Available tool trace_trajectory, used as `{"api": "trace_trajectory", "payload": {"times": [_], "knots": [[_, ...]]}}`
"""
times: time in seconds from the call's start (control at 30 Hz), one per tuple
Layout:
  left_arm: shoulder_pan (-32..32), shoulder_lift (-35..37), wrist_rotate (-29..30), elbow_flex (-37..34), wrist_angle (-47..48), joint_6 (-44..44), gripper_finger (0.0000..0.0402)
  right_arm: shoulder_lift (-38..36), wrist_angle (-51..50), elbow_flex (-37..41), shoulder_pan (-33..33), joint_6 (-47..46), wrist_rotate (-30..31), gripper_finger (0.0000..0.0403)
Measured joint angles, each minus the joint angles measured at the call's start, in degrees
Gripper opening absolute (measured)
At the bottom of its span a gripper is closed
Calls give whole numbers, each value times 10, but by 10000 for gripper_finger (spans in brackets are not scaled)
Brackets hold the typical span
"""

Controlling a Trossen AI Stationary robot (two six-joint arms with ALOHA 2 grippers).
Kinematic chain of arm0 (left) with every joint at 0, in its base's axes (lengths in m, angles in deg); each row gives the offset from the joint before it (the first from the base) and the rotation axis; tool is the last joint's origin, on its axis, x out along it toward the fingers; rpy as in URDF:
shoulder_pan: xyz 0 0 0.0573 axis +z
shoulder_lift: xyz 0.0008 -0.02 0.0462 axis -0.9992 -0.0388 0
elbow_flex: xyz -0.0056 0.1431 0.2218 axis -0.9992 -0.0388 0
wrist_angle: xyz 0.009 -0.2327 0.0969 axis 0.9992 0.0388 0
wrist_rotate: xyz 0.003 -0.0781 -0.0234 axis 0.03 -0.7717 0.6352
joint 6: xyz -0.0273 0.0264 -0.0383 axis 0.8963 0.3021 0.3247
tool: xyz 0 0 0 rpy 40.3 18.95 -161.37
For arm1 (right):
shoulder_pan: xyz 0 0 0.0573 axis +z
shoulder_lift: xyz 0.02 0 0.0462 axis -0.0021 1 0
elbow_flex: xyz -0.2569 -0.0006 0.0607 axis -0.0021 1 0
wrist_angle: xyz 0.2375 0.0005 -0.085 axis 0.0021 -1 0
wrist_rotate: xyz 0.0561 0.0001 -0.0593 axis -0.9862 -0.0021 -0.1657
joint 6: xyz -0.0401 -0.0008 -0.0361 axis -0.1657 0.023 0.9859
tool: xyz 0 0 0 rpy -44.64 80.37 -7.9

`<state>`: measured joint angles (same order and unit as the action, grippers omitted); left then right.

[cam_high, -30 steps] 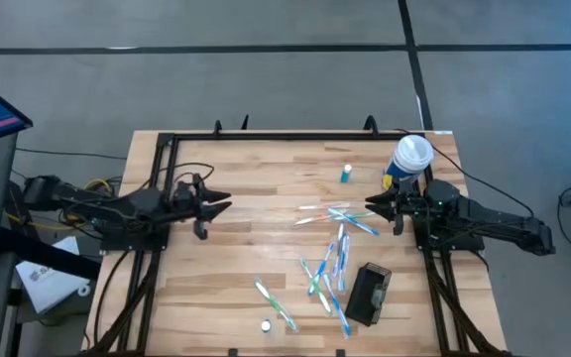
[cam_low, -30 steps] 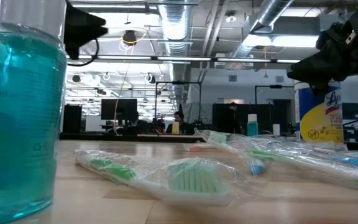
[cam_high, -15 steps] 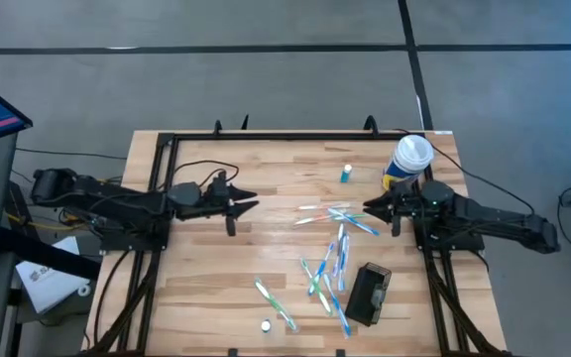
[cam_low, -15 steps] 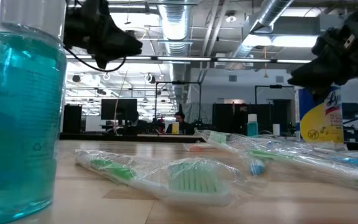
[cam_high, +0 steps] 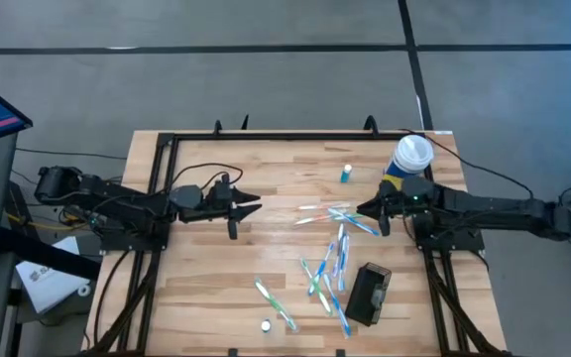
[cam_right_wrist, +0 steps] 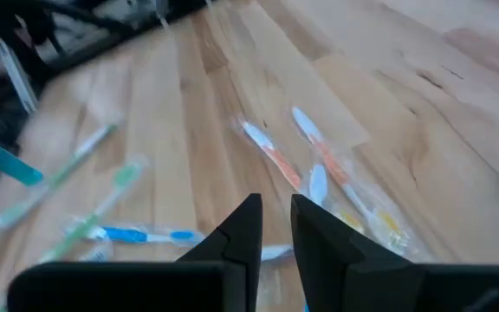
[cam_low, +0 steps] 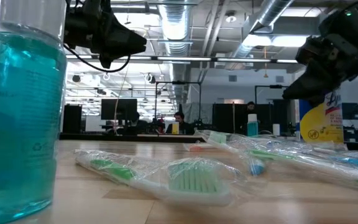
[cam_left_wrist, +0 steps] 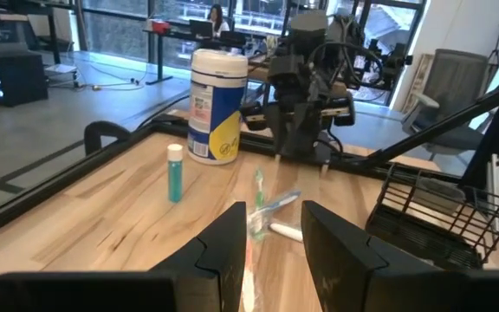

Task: Pick & Place toothbrushing station
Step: Put the blue toothbrush into the black wire organizer

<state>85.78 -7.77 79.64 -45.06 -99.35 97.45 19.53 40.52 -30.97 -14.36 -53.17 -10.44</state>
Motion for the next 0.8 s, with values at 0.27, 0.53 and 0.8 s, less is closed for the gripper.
{"api": "trace_trajectory", "payload": {"times": [0.27, 0.53, 0.8], "knots": [[-3, 0, 0, 0, 0, 0, 108, 153, -2, -49, 0, 6, 0, 56], [-3, 0, 0, 0, 0, 0, 108, 288, -10, -123, 0, 63, 0, 61], [-3, 0, 0, 0, 0, 0, 108, 402, -88, -214, 0, 104, 0, 114]]}}
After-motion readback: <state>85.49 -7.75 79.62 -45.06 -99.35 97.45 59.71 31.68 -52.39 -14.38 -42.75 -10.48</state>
